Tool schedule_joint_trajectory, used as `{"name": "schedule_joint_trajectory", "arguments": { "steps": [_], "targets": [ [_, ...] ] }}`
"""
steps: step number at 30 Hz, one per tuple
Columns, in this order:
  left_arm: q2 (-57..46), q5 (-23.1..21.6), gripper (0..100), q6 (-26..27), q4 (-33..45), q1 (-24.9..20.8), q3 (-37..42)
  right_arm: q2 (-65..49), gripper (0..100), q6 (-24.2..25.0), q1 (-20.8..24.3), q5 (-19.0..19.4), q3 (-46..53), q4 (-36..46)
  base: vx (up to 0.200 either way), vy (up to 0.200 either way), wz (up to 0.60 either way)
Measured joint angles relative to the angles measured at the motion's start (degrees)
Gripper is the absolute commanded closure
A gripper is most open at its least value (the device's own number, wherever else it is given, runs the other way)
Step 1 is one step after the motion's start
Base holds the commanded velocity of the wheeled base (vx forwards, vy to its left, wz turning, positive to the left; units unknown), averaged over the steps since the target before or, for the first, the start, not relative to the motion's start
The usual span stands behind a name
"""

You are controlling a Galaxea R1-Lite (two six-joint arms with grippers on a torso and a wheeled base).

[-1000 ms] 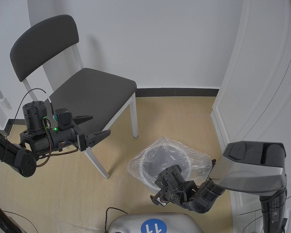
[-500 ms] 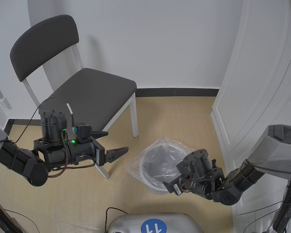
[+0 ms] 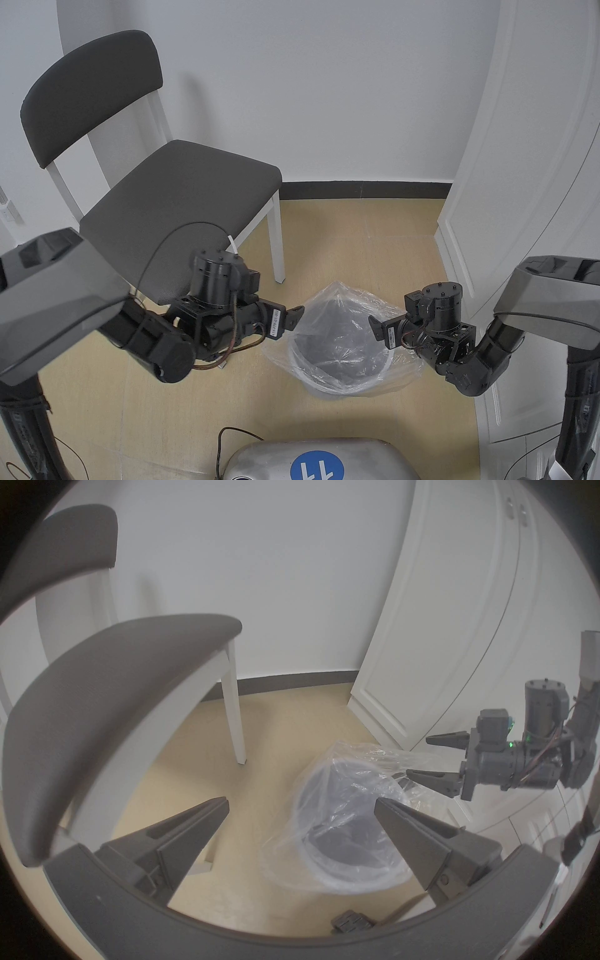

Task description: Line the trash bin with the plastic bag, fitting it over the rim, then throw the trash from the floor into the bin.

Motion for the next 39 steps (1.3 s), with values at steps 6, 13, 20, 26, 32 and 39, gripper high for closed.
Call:
{"name": "schedule_joint_trajectory", "arguments": {
  "steps": [6,13,20,26,32,39],
  "targets": [
    [8.9,2.7,0,-3.7,0.2,-0.8,-8.1,10.9,0,0.0,-5.3,0.3,-7.4,-5.5,0.0,0.0,0.0],
    [16.9,3.7,0,-5.5,1.0,0.4,-15.5,18.9,0,0.6,-9.3,0.5,-15.5,-7.6,0.0,0.0,0.0],
    [21.2,3.8,0,-5.7,2.2,1.7,-19.4,23.1,0,1.7,-9.9,0.5,-20.2,-9.2,0.0,0.0,0.0],
    [22.7,3.8,0,-5.7,2.7,2.0,-21.0,25.2,0,2.0,-9.5,0.4,-23.1,-12.1,0.0,0.0,0.0],
    [24.0,4.0,0,-6.0,2.6,2.4,-22.5,25.7,0,2.3,-8.7,0.3,-24.3,-15.7,0.0,0.0,0.0],
    [24.1,4.2,0,-6.1,2.0,2.4,-22.0,25.5,0,2.3,-8.1,0.0,-24.5,-17.2,0.0,0.0,0.0]
  ]
}}
